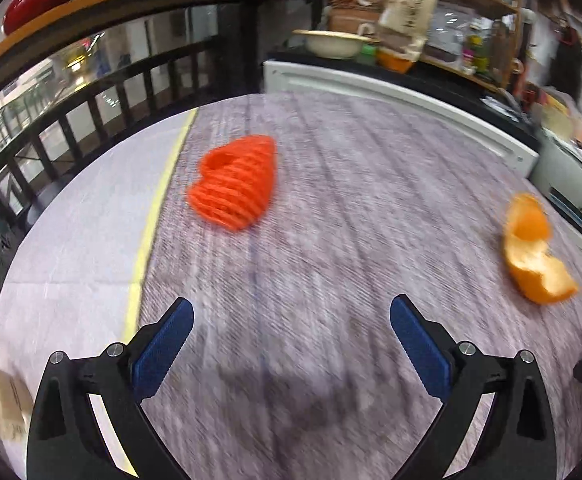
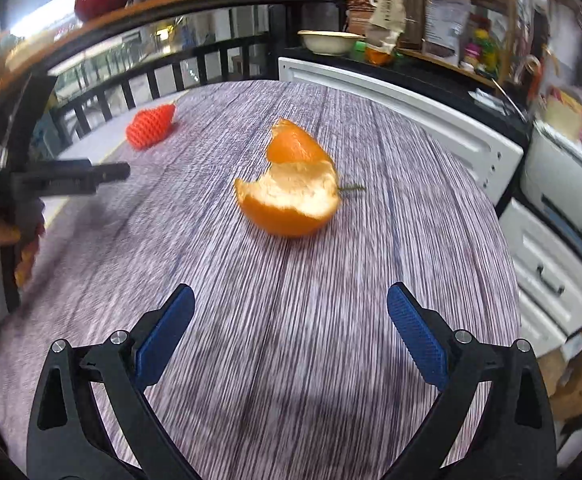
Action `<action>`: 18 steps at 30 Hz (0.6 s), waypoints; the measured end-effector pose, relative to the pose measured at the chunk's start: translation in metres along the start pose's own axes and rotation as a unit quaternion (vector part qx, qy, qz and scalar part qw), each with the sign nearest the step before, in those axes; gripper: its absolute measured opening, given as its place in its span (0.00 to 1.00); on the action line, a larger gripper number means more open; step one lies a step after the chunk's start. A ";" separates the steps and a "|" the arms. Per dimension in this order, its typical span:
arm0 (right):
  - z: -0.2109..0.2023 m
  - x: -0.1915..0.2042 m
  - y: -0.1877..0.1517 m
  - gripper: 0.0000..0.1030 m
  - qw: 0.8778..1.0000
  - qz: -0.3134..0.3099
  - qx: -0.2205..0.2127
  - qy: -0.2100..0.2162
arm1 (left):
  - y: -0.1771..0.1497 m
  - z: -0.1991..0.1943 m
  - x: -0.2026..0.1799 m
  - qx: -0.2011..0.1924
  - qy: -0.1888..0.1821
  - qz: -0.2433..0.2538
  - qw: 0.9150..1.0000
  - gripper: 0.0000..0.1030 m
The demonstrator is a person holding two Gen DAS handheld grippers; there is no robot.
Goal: Collect trash
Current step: 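Grasp the orange peel with the right gripper while the left grasps the orange mesh net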
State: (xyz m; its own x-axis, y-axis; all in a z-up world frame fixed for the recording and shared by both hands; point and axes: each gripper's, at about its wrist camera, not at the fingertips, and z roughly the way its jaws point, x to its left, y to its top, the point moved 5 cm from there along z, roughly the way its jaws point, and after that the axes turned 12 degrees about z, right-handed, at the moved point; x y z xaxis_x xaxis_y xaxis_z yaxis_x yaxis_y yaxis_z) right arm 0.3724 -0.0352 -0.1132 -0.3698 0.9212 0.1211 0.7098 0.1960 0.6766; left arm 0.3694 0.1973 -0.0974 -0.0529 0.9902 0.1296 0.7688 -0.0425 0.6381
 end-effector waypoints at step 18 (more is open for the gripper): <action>0.082 0.010 0.052 0.74 0.999 -0.035 0.038 -0.006 | 0.062 0.069 0.038 -0.004 0.034 0.028 0.999 0.77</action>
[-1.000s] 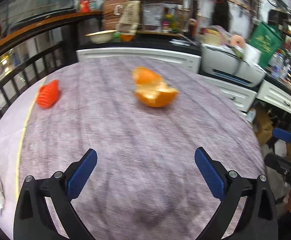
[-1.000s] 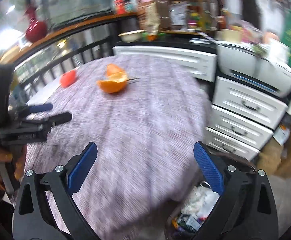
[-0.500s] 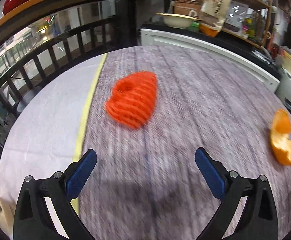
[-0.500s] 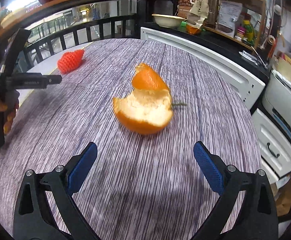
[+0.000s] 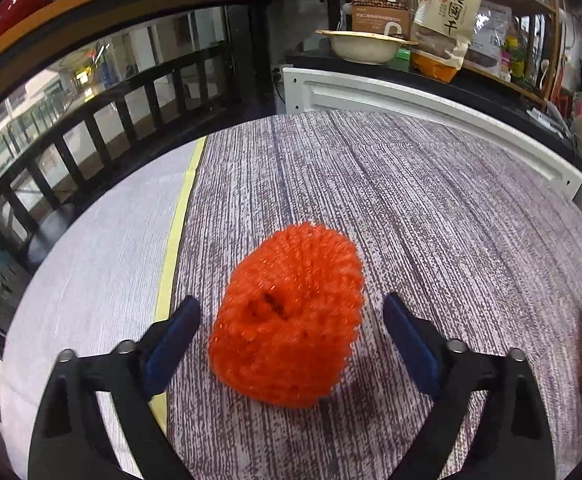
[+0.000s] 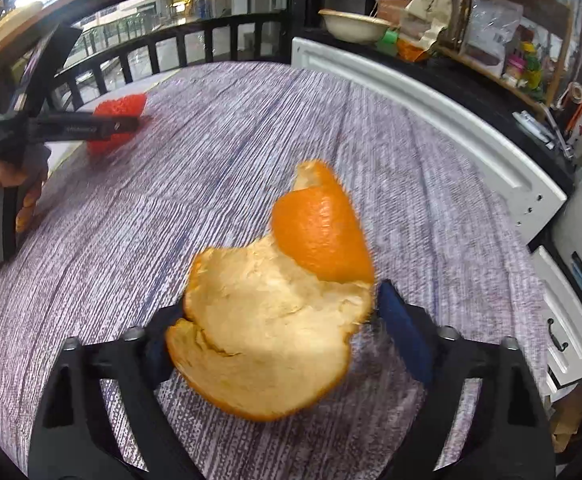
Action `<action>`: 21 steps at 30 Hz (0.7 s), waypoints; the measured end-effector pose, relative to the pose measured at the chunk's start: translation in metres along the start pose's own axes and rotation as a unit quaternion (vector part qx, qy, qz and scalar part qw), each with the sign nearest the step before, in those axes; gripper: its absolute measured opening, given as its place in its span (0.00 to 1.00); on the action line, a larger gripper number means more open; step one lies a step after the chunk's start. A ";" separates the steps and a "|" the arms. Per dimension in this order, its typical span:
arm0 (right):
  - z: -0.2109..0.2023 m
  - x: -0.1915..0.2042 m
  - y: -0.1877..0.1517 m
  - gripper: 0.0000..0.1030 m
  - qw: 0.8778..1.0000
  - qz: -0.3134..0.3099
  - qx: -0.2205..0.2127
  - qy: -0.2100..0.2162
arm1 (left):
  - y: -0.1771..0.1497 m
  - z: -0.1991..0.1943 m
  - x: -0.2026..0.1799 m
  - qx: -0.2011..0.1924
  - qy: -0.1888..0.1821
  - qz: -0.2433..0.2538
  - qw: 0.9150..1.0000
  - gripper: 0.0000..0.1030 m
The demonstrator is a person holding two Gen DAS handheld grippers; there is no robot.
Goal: Collect trash
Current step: 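Grasp the orange peel with the right gripper while the left grasps the orange mesh net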
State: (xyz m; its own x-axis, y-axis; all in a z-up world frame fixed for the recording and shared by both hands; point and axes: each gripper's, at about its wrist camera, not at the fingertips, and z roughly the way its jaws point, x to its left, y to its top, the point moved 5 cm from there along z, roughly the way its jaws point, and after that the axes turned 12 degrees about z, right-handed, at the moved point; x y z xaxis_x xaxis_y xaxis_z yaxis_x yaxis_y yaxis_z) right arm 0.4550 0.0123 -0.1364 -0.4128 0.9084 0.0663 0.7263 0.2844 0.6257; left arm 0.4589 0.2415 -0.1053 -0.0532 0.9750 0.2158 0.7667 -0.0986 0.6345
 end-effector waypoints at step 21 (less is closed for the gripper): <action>-0.085 -0.008 -0.040 0.47 0.995 0.068 -0.045 0.060 | -0.020 -0.099 -0.071 -0.077 -0.050 0.031 0.995 0.26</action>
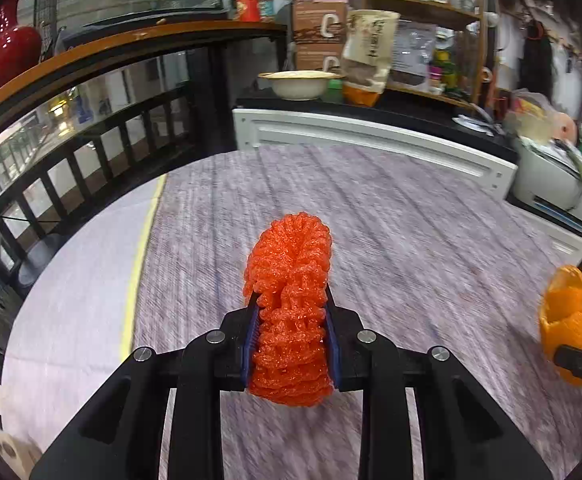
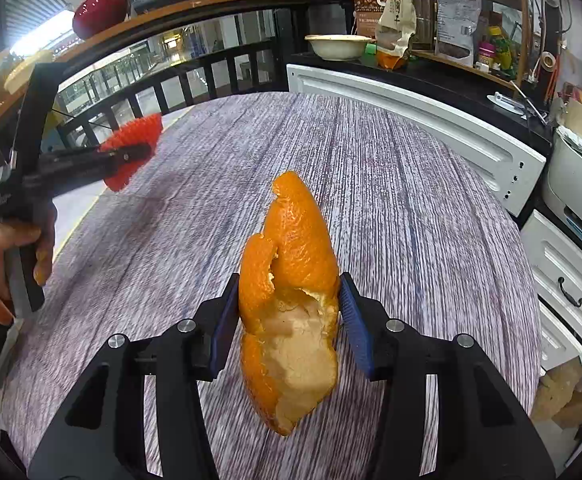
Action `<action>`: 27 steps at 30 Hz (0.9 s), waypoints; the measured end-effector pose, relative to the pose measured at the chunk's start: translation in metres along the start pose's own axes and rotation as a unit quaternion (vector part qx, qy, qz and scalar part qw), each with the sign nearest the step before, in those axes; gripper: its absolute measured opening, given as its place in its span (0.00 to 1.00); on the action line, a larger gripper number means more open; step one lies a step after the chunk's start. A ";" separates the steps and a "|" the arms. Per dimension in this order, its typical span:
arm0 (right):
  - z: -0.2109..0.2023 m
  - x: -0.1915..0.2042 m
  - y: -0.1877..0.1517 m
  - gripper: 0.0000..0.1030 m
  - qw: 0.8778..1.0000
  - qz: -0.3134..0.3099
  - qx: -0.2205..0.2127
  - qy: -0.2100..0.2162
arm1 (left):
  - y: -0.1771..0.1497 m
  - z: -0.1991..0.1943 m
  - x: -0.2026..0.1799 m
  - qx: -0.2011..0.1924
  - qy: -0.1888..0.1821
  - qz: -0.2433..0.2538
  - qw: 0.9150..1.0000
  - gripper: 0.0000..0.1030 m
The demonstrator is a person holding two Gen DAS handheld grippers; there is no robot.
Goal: Collect trash
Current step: 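Grasp the orange peel with the right gripper while the left grasps the orange mesh net, then carry both items to the bin and open the right gripper to drop the peel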
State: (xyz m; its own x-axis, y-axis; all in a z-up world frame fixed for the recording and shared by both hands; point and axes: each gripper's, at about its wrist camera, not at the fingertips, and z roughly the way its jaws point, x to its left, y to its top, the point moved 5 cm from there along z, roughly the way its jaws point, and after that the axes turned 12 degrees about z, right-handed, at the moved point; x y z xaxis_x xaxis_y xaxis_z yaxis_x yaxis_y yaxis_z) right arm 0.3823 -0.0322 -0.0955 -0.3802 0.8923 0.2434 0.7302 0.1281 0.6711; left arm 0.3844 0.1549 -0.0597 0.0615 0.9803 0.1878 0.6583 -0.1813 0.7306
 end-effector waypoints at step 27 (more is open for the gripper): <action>-0.143 -0.060 -0.125 0.47 0.996 0.057 -0.066 -0.030 | -0.068 -0.119 -0.160 -0.025 -0.137 0.039 0.989 0.26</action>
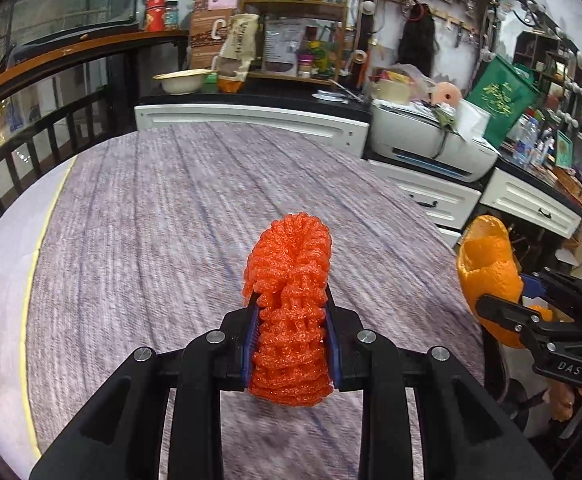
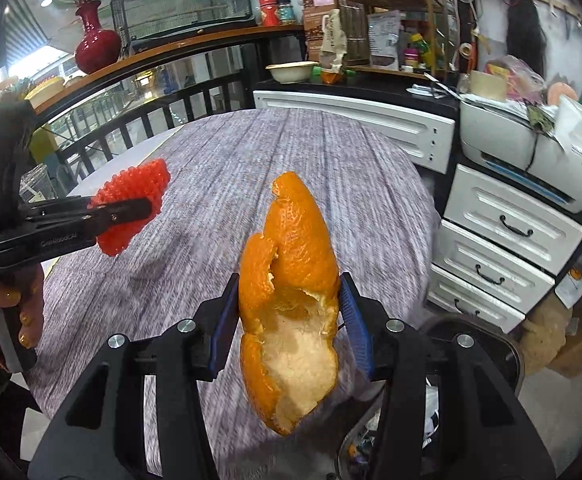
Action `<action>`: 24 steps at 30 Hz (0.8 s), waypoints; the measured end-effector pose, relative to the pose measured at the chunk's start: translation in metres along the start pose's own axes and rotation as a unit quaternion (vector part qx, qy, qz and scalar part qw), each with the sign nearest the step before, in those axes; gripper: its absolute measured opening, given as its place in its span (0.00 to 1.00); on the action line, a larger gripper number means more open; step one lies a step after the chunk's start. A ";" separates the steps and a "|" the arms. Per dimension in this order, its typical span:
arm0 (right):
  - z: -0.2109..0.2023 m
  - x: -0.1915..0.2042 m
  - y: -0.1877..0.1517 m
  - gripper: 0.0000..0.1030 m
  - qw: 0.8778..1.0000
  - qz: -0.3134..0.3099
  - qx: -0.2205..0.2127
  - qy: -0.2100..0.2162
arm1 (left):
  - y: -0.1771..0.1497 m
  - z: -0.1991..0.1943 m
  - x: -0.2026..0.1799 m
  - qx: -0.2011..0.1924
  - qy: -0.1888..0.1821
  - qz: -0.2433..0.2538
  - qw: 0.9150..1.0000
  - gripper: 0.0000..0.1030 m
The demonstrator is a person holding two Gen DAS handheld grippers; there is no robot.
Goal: Collect trash
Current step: 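Carry both items to the bin and open the right gripper to drop the peel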
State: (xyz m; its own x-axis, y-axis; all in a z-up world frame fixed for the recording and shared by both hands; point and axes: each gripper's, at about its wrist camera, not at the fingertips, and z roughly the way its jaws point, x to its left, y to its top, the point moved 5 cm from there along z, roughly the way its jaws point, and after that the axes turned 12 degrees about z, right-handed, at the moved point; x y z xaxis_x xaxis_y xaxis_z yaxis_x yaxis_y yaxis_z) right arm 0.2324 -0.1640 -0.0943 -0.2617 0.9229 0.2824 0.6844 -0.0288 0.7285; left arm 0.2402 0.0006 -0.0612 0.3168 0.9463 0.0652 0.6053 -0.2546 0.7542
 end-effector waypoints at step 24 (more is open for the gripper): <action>-0.017 -0.200 -0.085 0.48 0.968 0.182 0.002 -0.171 | 0.019 0.019 -0.168 -0.001 -0.120 0.075 0.990 0.26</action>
State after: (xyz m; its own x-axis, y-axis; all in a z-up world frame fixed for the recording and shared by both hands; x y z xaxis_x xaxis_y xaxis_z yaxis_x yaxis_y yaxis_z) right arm 0.2155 -0.3523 -0.2020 0.2377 0.9251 0.2961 0.6916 -0.3752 0.6172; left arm 0.2121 -0.1665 -0.0703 0.5673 0.8233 0.0200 0.5370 -0.3883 0.7489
